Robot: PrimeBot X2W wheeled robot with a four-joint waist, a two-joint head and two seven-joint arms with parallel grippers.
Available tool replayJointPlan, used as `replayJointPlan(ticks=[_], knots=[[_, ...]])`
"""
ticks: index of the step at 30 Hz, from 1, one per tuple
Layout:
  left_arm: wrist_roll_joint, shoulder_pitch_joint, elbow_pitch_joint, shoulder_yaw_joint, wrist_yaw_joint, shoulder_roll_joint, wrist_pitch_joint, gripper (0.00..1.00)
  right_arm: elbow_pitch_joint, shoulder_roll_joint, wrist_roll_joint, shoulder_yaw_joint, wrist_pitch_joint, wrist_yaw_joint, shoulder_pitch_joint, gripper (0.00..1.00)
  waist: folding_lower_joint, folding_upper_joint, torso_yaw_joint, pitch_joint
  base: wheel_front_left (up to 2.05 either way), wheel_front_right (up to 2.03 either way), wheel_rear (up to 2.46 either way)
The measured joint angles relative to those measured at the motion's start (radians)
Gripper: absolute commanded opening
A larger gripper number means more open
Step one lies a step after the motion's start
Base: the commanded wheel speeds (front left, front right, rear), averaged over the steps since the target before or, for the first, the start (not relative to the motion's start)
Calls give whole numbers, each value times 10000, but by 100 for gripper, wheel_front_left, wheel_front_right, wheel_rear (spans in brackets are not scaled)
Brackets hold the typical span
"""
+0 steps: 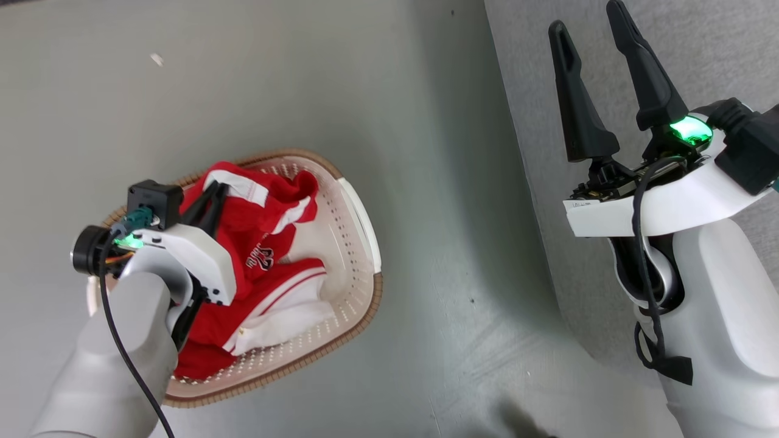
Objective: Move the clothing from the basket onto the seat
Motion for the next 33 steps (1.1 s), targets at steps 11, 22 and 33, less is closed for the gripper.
replayJointPlan(ticks=[11, 22, 33], knots=[[-573, 922, -982, -173, 0, 12, -59, 0, 403, -174, 173, 31, 2, 0, 477, 100, 0, 0, 402, -1305, 0, 0, 0], [-1081, 1547, -2355, -96, 0, -61, -69, 38, 727, -512, 307, 36, 0, 0, 1088, 100, 0, 0, 870, -2538, 0, 0, 0], [-1206, 2358, -3095, -17, 0, 33, -71, 69, 924, -794, 523, -79, 2, 0, 1684, 100, -1, 0, 1291, -3661, 0, 0, 0]])
